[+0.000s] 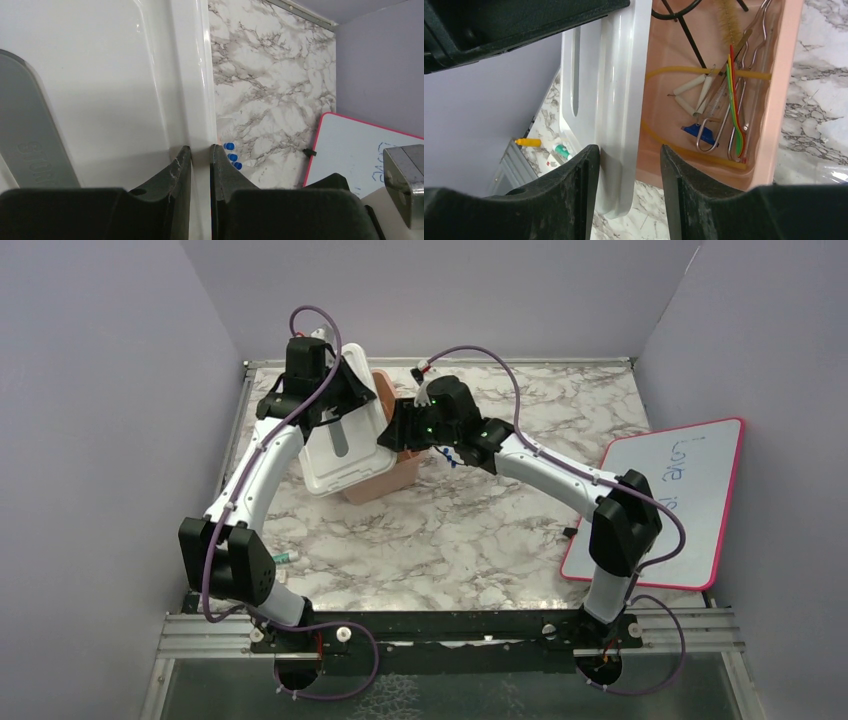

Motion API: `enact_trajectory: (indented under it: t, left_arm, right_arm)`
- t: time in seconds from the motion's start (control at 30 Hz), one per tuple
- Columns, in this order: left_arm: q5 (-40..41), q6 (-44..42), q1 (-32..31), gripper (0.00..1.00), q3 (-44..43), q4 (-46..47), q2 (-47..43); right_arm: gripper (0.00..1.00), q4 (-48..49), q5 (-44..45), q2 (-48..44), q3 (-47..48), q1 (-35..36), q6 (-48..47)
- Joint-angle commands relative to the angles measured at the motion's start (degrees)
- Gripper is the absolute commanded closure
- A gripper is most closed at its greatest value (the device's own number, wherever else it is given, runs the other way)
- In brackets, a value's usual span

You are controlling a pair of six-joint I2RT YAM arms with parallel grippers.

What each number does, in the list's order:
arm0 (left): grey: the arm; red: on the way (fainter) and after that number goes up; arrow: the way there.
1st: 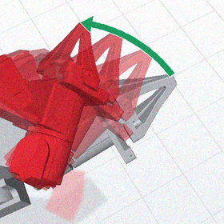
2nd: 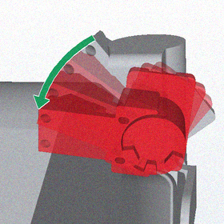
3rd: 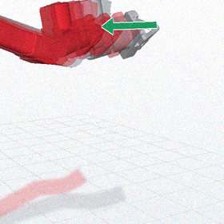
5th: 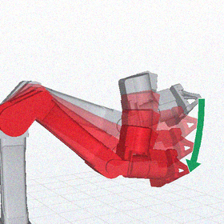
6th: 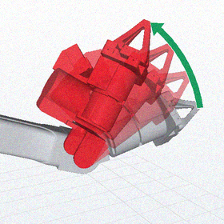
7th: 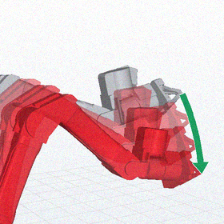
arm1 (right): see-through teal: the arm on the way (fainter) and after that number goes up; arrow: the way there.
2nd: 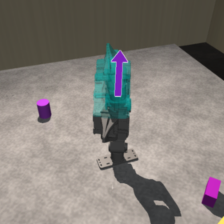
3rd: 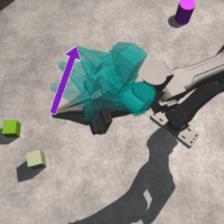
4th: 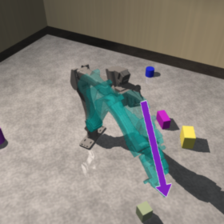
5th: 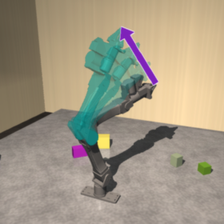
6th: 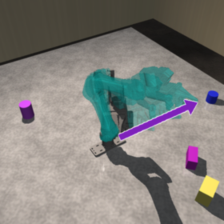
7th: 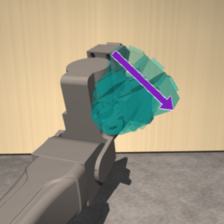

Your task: Organize the chemistry lab equipment

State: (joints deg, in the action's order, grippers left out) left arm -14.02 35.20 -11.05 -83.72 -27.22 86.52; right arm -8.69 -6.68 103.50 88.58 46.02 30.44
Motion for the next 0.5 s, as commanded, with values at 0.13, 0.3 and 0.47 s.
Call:
enact_trajectory:
  t: [0.13, 0.3, 0.47]
  left_arm:
    - [-0.39, 0.67, -1.64, 0.99, -2.85, 2.49, 2.86]
    - [-1.01, 1.35, -2.27, 0.97, -3.00, 3.67, 4.57]
    - [-2.15, 1.21, -2.31, 0.85, -2.85, 4.66, 5.16]
  right_arm:
    - [0.52, 1.31, -3.84, 3.06, -1.23, -1.69, -0.98]
    - [0.54, 0.62, -2.94, 3.28, -1.84, -2.22, -1.68]
    - [0.64, -0.32, -0.99, 3.06, -2.33, -2.76, -1.63]
